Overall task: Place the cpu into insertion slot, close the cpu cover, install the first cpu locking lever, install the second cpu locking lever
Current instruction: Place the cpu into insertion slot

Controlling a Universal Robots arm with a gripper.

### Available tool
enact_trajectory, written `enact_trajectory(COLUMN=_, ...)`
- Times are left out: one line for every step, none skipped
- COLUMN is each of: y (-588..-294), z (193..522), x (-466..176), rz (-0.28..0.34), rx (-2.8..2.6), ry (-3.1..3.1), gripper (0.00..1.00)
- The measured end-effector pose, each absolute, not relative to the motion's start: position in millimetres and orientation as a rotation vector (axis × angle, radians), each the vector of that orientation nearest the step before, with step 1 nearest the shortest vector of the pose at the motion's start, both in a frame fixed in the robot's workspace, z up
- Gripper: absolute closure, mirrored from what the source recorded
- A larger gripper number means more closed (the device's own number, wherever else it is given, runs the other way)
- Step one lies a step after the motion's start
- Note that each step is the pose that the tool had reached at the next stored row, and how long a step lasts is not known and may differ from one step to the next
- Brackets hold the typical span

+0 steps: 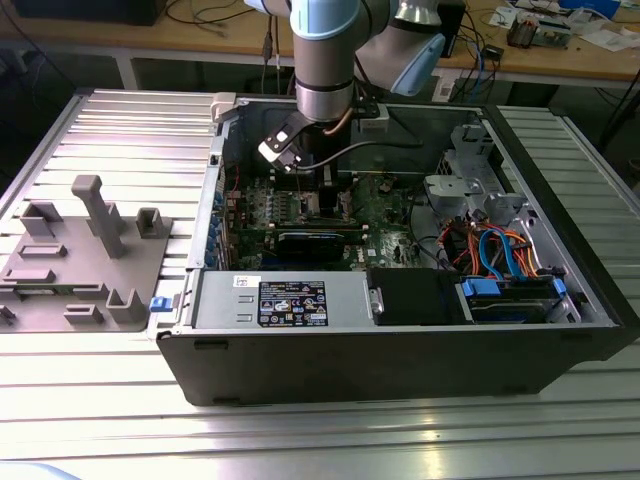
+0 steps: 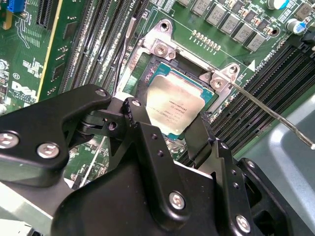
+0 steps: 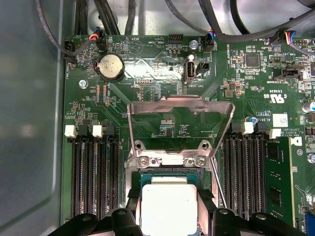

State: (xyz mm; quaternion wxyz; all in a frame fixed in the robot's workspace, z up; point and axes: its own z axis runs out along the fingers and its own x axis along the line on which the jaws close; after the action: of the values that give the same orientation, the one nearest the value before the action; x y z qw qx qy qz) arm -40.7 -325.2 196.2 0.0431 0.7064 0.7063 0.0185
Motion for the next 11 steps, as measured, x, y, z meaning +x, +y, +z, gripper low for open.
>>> enact_trajectory(y=-325.2, z=196.2, x=-40.7, rz=0.056, rx=2.160, ry=2.160, gripper=0.46)
enact_trajectory(y=-325.2, z=196.2, x=-40.7, rz=0.056, rx=2.160, ry=2.160, gripper=0.46)
enact_trajectory(y=-325.2, z=196.2, x=-40.7, rz=0.056, rx=2.160, ry=2.160, gripper=0.46)
enact_trajectory(y=-325.2, z=196.5, x=-40.7, rz=0.056, rx=2.160, ry=2.159, gripper=0.46)
enact_trajectory(y=-325.0, z=198.0, x=-40.6, rz=0.057, rx=2.160, ry=2.159, gripper=0.46)
enact_trajectory(y=-325.1, z=198.7, x=-40.7, rz=0.056, rx=2.159, ry=2.159, gripper=0.46)
enact_trajectory(y=-325.2, z=199.6, x=-40.8, rz=0.052, rx=2.158, ry=2.157, gripper=0.46)
enact_trajectory(y=-325.2, z=200.2, x=-40.8, rz=0.051, rx=2.157, ry=2.156, gripper=0.46)
enact_trajectory(y=-325.2, z=200.5, x=-40.8, rz=0.048, rx=2.155, ry=2.155, gripper=0.46)
enact_trajectory(y=-325.2, z=200.5, x=-40.8, rz=0.046, rx=2.153, ry=2.154, gripper=0.46)
enact_trajectory(y=-325.3, z=200.6, x=-40.8, rz=0.044, rx=2.153, ry=2.154, gripper=0.46)
